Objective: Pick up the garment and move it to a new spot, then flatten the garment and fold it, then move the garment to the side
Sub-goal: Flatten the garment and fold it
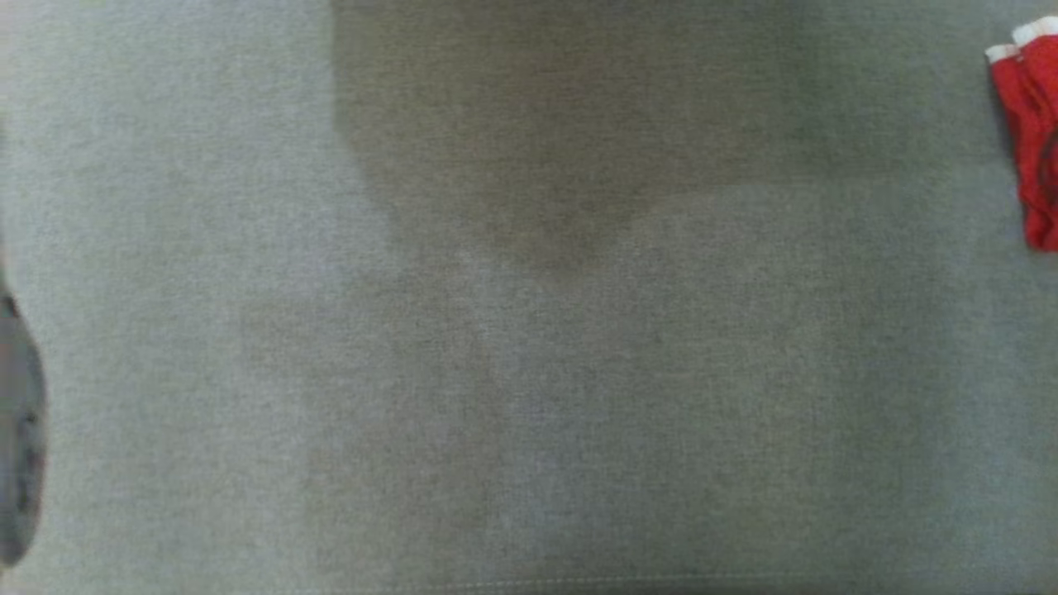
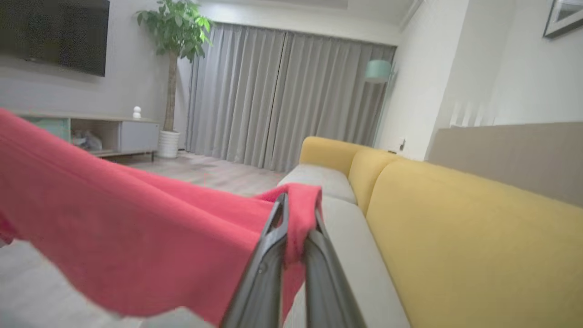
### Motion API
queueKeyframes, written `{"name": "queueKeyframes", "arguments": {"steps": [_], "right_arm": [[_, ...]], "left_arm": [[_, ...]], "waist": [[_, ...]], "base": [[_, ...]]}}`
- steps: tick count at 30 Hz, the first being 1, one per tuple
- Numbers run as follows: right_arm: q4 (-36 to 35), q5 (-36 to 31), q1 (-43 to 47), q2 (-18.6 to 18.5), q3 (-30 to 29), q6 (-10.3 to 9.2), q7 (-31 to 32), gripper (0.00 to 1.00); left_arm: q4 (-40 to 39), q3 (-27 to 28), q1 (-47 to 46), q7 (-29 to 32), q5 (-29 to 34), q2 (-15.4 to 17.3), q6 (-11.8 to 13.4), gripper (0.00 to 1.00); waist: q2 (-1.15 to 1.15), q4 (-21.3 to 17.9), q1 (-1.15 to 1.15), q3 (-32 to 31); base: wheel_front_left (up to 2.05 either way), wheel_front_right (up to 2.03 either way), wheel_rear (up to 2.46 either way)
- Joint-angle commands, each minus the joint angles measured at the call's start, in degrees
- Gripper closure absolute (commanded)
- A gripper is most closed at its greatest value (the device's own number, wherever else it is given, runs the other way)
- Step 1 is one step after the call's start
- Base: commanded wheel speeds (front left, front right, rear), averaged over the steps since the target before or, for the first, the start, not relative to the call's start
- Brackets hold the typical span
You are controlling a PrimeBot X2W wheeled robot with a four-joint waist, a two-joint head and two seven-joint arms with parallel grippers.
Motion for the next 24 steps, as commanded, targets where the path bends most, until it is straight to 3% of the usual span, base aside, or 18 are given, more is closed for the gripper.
{"name": "queueKeyframes", "arguments": {"steps": [1,6,12,18,24], "right_arm": [[-0.75,0.18,0.82,0.51,0.13,-0.04,-0.5,1.0],[6.77,2.61,7.37,0.3,4.46,-0.04,-1.47,1.0],[12.28,7.59,14.86,-0.54,13.5,-0.04,2.9,1.0],[10.74,15.04,20.7,-3.29,22.12,-0.04,8.23,1.0],[4.5,24.83,26.34,-8.09,30.95,-0.04,15.56,1.0]], "left_arm": [[-1.21,0.08,-0.68,-0.61,0.04,2.16,-0.31,1.0],[2.87,-5.4,6.8,-3.25,0.55,1.76,-1.03,1.0],[4.1,-6.2,21.67,-4.49,-0.2,3.97,-1.06,1.0],[-0.48,-10.57,36.35,-3.52,-1.92,6.34,-1.14,1.0],[-11.03,-15.51,48.15,2.73,-3.88,12.19,-1.15,1.0]], "waist": [[0.0,0.33,0.0,-0.34],[0.0,1.39,0.0,-1.28],[0.0,1.33,0.0,-4.33],[0.0,1.22,0.0,-8.92],[0.0,1.13,0.0,-13.69]], "base": [[0.0,0.0,0.0],[0.0,0.0,0.0],[0.0,0.0,0.0],[0.0,0.0,0.0],[0.0,0.0,0.0]]}}
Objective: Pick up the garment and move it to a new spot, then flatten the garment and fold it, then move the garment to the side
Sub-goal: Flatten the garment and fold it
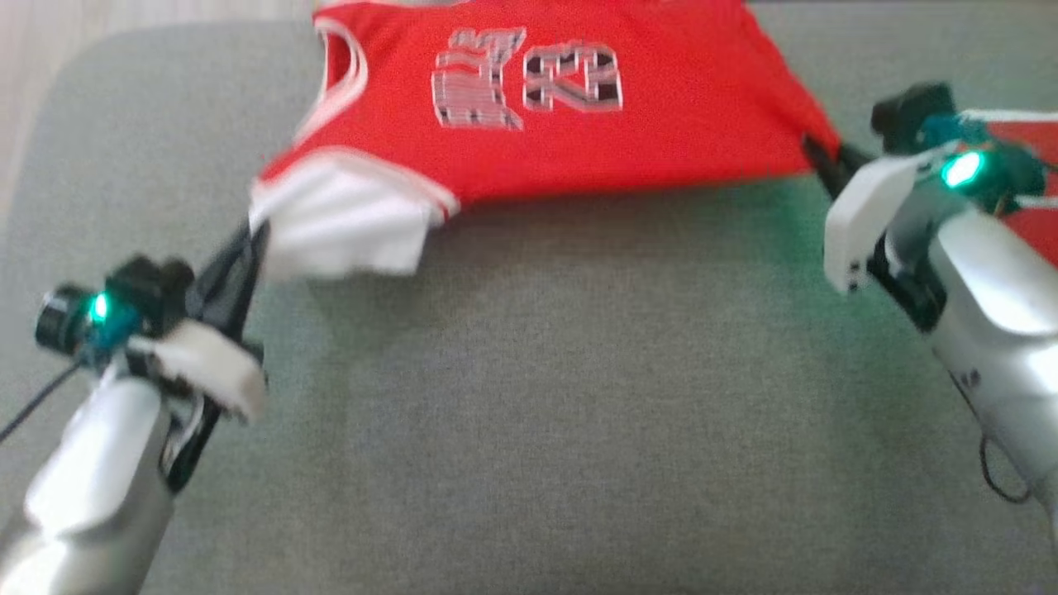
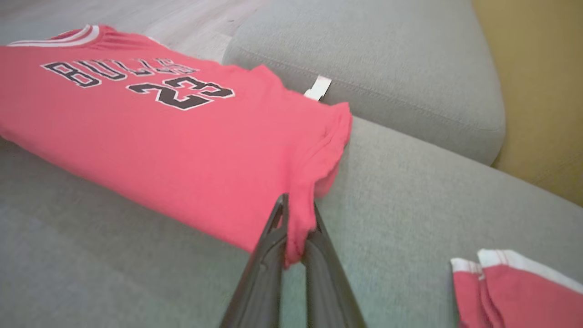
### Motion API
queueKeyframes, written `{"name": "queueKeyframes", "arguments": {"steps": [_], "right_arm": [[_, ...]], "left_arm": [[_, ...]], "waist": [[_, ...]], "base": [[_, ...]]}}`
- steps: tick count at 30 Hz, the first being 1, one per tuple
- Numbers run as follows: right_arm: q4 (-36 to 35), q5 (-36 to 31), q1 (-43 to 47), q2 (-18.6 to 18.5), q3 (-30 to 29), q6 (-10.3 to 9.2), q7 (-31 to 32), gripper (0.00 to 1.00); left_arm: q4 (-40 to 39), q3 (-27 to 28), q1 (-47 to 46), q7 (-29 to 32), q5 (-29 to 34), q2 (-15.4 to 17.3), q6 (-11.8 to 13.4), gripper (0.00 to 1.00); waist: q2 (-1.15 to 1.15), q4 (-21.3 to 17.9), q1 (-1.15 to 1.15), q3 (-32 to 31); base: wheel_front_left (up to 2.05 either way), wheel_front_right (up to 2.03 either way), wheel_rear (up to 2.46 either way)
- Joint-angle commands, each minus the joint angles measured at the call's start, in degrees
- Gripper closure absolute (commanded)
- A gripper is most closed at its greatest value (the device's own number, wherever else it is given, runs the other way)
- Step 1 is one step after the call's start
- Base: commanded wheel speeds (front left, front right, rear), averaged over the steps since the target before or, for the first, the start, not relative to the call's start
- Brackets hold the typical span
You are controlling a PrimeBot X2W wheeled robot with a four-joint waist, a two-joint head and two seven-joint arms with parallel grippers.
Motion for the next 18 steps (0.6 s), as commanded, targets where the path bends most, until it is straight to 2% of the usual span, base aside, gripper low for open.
{"name": "queueKeyframes", "arguments": {"steps": [1,7,10,11,18], "right_arm": [[-3.28,3.12,1.59,-2.28,2.26,-0.04,2.0,1.0],[-11.39,12.91,6.7,-8.29,8.3,-0.04,8.23,1.0],[-15.95,16.95,9.19,-11.68,10.66,-0.04,10.89,1.0],[-15.95,16.95,9.19,-11.68,10.66,-0.04,10.89,1.0],[-24.14,25.27,15.37,-17.57,13.26,-0.04,16.37,1.0]], "left_arm": [[-4.57,1.73,0.75,2.07,-1.3,4.68,0.12,1.0],[-17.82,-0.23,9.76,12.04,-4.72,9.85,0.13,1.0],[-24.17,-0.82,13.9,16.75,-6.55,11.72,0.74,1.0],[-24.17,-0.82,13.9,16.75,-6.55,11.72,0.74,1.0],[-35.64,-1.18,22.27,24.63,-9.93,16.39,3.34,1.0]], "waist": [[0.0,-0.05,0.01,-2.88],[0.0,0.25,0.01,-6.57],[0.0,0.5,0.01,-7.77],[0.0,0.5,0.01,-7.77],[0.0,0.88,0.01,-10.61]], "base": [[0.0,0.0,0.0],[0.0,0.0,0.0],[0.0,0.0,0.0],[0.0,0.0,0.0],[0.0,0.0,0.0]]}}
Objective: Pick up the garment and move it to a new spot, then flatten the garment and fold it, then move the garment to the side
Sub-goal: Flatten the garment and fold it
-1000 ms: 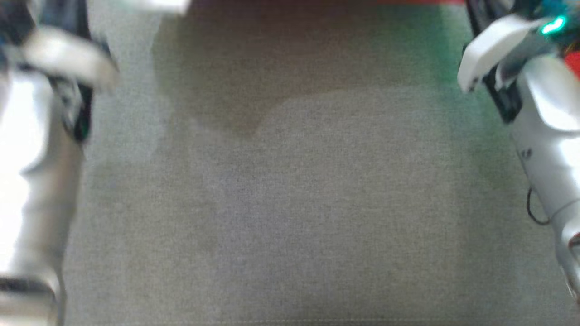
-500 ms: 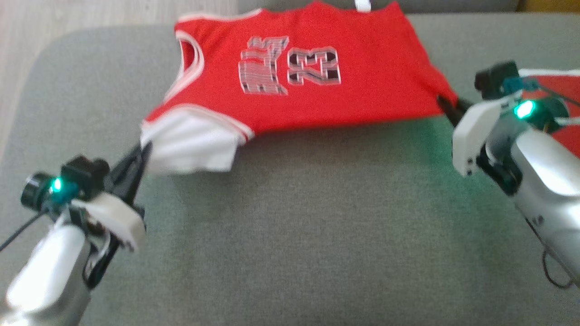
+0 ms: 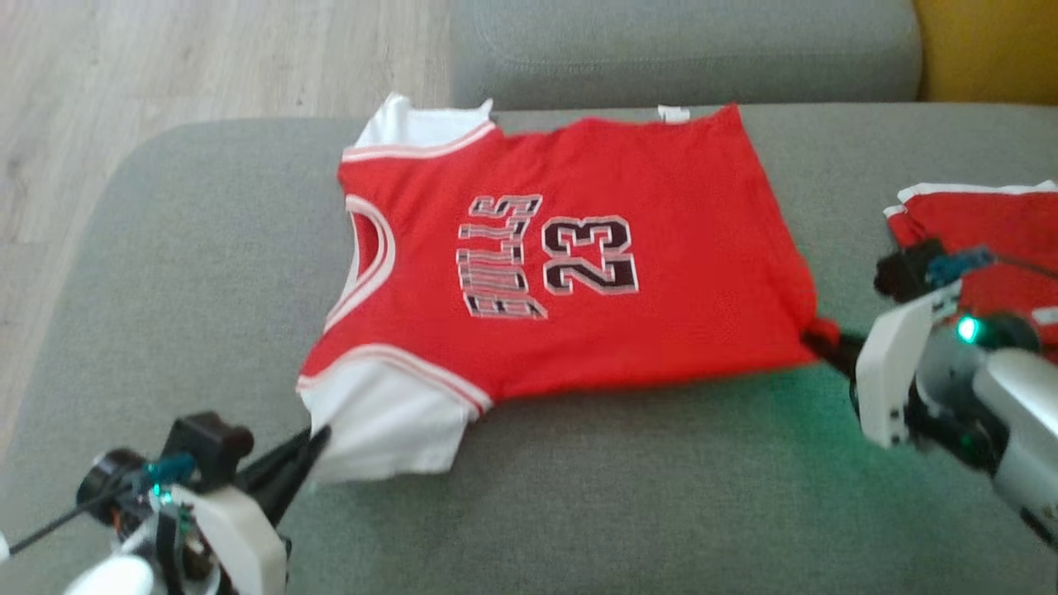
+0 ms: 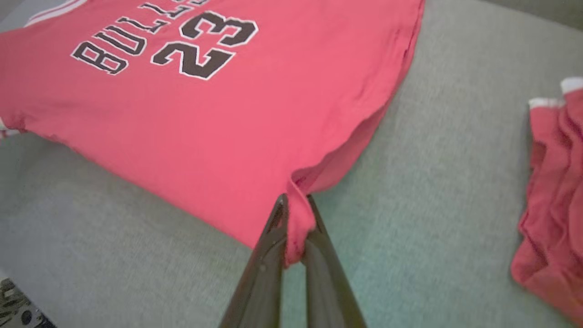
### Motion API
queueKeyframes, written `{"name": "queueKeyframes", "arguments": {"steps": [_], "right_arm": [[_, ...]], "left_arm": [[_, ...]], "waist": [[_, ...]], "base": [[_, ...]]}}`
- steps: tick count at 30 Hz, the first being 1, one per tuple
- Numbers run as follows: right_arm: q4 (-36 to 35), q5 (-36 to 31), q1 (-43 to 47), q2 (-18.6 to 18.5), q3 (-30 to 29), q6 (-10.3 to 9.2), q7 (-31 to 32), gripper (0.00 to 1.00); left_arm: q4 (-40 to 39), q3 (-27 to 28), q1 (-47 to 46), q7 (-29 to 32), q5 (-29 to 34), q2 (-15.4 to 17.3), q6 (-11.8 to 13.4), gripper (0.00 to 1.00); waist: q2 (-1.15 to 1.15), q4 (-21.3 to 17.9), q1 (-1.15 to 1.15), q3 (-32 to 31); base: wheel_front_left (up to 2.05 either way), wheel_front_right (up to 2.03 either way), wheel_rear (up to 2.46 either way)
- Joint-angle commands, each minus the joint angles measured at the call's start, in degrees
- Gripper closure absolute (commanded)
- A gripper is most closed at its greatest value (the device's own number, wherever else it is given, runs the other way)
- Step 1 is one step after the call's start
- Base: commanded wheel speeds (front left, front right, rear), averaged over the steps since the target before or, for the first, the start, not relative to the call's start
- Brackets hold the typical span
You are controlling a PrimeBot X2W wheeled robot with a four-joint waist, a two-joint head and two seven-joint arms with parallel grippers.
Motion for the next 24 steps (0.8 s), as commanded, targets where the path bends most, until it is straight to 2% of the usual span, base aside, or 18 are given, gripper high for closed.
{"name": "queueKeyframes", "arguments": {"steps": [1,5,10,19,24], "right_arm": [[-1.78,0.95,0.68,-1.98,0.0,-0.04,0.62,1.0],[-4.67,2.8,2.26,-3.56,-0.17,-0.04,2.13,1.0],[-5.69,3.41,1.73,-3.29,-2.24,-0.04,1.89,1.0],[-4.32,2.42,-2.36,-0.15,-5.76,-0.04,1.65,1.0],[-2.17,1.96,-5.15,1.88,-7.56,-0.04,1.28,1.0]], "left_arm": [[-2.57,3.17,-2.16,0.26,-0.49,2.77,0.64,1.0],[-5.64,4.09,-0.83,0.84,-1.09,3.59,2.33,1.0],[-6.08,5.14,-2.66,0.7,-1.39,3.2,3.09,1.0],[-0.42,5.86,-11.01,1.79,-2.38,1.32,1.44,1.0],[3.66,7.47,-15.88,1.99,-7.06,-1.91,0.28,1.0]], "waist": [[0.0,0.08,0.01,-0.53],[0.0,-0.05,0.01,-0.75],[0.0,-0.36,0.01,0.36],[0.0,-1.86,0.01,4.26],[0.0,-2.54,0.01,6.46]], "base": [[0.0,0.0,0.0],[0.0,0.0,0.0],[0.0,0.0,0.0],[0.0,0.0,0.0],[0.0,0.0,0.0]]}}
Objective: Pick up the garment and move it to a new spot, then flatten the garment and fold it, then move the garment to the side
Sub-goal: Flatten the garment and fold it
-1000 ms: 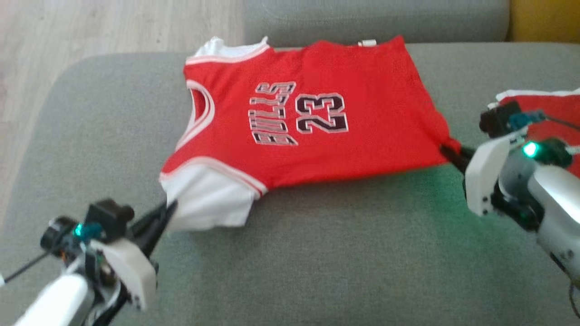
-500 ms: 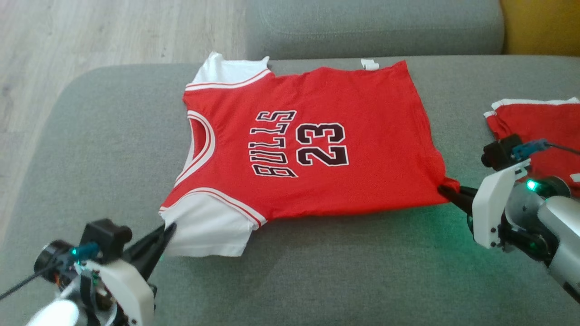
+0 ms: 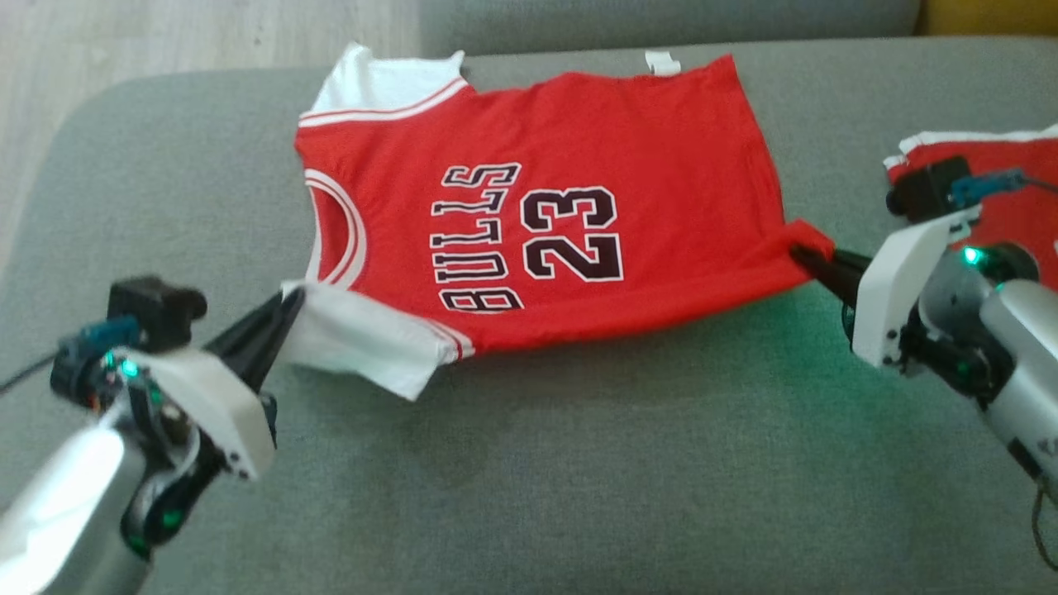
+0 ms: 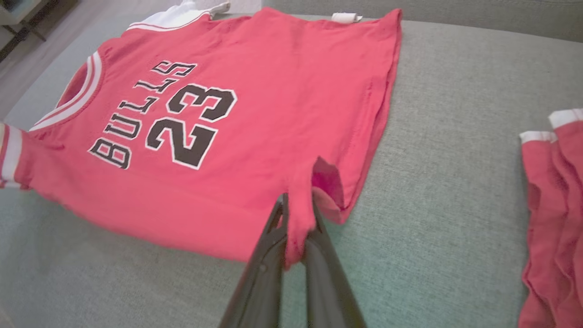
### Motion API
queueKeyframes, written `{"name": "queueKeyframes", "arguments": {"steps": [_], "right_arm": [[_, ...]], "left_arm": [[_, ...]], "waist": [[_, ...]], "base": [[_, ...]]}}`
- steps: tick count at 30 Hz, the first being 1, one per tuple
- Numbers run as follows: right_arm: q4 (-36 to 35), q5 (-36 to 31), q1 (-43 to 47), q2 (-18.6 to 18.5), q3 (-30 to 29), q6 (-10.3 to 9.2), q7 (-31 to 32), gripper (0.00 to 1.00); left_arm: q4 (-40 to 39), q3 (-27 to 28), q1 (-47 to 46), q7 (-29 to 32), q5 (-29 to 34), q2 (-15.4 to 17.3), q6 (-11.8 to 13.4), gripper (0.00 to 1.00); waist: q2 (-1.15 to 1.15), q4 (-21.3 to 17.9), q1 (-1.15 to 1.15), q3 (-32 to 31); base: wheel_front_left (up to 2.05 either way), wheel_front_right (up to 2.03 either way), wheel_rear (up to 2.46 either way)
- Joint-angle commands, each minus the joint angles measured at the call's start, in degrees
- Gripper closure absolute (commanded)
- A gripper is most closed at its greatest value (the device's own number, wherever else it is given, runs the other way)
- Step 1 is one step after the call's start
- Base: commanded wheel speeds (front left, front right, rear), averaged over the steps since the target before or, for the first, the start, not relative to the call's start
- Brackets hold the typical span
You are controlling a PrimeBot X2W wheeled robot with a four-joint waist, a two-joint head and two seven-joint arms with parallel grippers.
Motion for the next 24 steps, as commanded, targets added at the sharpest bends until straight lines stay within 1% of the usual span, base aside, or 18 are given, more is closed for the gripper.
{"name": "queueKeyframes", "arguments": {"steps": [1,5,10,24], "right_arm": [[0.18,-0.39,-2.52,0.15,-1.51,-0.04,-0.61,1.0],[2.81,-0.52,-4.9,1.74,-2.85,-0.04,-0.78,1.0],[5.93,-0.93,-7.53,3.57,-3.76,-0.04,-1.3,1.0],[10.54,-2.1,-12.12,6.67,-2.27,-0.04,-1.93,1.0]], "left_arm": [[0.18,3.93,-5.83,0.21,-0.37,1.61,-0.55,1.0],[3.69,4.31,-10.07,0.06,-1.06,0.24,-1.06,1.0],[8.35,2.95,-14.97,0.09,0.02,-1.1,-1.82,1.0],[19.32,-2.33,-24.8,-2.37,3.76,-3.76,-3.28,1.0]], "waist": [[0.0,-0.56,-0.01,1.51],[0.0,-0.81,-0.01,3.49],[0.0,-0.76,-0.01,5.64],[0.0,-0.09,-0.01,9.49]], "base": [[0.0,0.0,0.0],[0.0,0.0,0.0],[0.0,0.0,0.0],[0.0,0.0,0.0]]}}
